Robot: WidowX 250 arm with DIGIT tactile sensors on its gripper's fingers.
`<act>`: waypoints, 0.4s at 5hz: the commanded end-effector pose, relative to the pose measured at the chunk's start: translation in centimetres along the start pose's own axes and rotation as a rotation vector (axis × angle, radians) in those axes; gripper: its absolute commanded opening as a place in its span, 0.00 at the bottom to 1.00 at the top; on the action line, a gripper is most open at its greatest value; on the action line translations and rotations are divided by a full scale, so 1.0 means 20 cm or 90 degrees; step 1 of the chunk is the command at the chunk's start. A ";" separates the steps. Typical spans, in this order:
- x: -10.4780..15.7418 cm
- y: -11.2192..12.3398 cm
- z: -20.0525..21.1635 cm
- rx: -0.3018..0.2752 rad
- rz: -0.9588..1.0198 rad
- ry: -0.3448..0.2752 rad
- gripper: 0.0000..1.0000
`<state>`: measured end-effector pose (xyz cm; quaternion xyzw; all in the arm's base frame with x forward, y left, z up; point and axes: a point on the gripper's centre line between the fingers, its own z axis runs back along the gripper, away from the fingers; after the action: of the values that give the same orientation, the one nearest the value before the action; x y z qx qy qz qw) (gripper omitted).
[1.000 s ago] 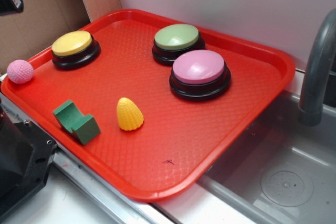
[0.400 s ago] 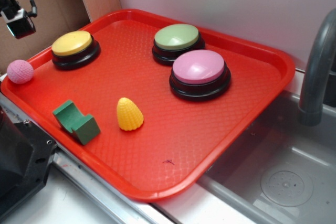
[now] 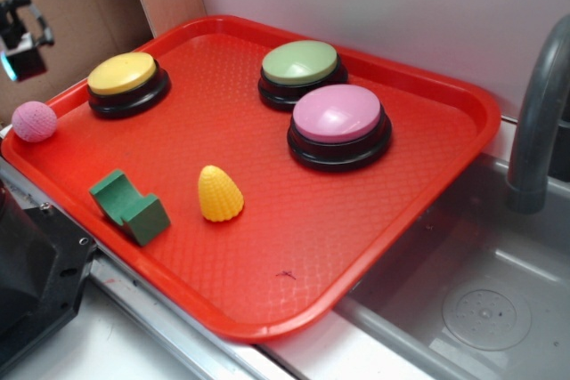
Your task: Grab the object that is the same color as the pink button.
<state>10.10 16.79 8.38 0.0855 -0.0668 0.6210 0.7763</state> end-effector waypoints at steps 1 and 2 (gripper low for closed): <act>-0.01 -0.06 -0.10 0.075 0.186 -0.100 1.00; -0.01 -0.10 -0.16 0.029 0.194 -0.075 1.00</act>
<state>12.75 17.94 5.05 0.1318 -0.0976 0.7245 0.6695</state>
